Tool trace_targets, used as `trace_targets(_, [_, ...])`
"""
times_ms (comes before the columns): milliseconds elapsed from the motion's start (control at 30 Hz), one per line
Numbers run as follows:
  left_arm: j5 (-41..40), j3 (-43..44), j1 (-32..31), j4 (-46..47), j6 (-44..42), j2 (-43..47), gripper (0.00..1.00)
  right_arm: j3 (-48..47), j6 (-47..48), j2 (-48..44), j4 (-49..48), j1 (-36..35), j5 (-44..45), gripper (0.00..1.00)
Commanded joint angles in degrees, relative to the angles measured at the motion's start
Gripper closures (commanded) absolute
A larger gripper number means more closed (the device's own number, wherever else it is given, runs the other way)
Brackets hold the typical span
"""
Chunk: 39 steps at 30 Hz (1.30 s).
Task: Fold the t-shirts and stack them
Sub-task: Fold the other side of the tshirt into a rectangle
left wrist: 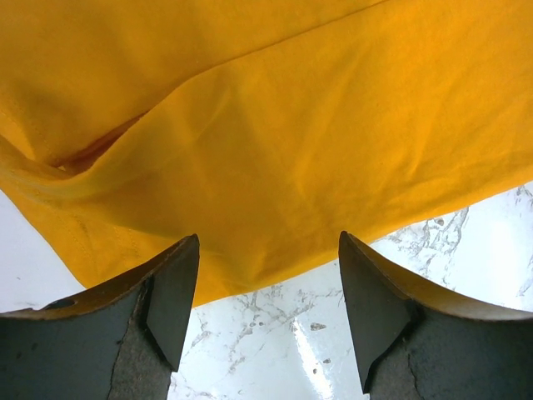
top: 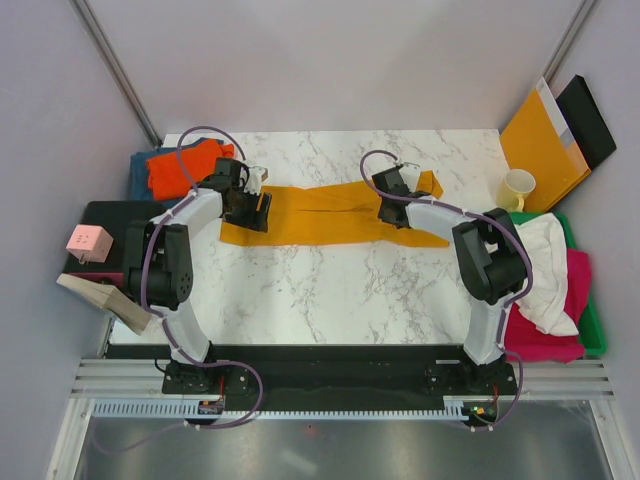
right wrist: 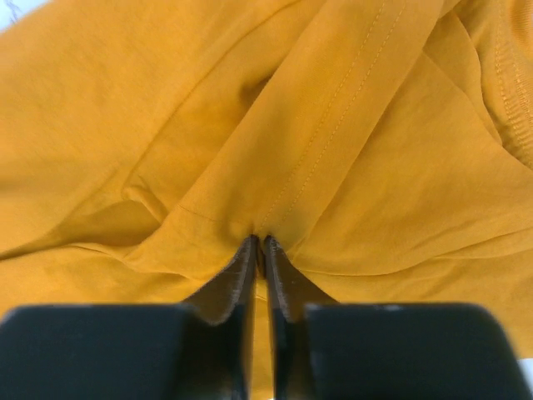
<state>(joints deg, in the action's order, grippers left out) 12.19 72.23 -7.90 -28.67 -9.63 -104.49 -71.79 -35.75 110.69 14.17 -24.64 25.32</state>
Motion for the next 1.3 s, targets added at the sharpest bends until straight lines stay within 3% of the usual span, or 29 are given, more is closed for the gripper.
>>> trace_targets(0, [0.4,-0.3,-0.2,0.0,0.3,-0.1,0.26,-3.3,0.3,-1.4,-0.6,-0.6,1.0,0.77])
trace_targets(33, [0.4,-0.3,-0.2,0.0,0.2,-0.1,0.25,-3.3,0.2,-1.9,-0.6,-0.8,1.1,0.65])
trace_targets(133, [0.5,-0.1,-0.2,-0.1,0.3,-0.2,0.25,-2.2,0.2,-3.6,-0.1,-1.5,1.9,0.58])
trace_targets(767, [0.5,-0.5,-0.8,0.1,0.2,-0.3,0.25,6.3,-2.7,-7.1,-1.4,-1.6,3.1,0.57])
trace_targets(867, [0.5,-0.8,-0.9,0.0,0.4,-0.1,0.25,6.3,-2.4,-6.1,-2.3,-1.6,2.9,0.61])
trace_targets(1000, [0.4,-1.3,-0.9,0.1,0.5,0.2,0.25,5.7,-2.0,-4.9,-3.3,-1.5,2.5,0.82])
trace_targets(1267, [0.3,-1.7,-1.0,0.1,0.4,0.2,0.25,4.0,-2.1,-2.8,-3.1,-1.5,2.0,0.79])
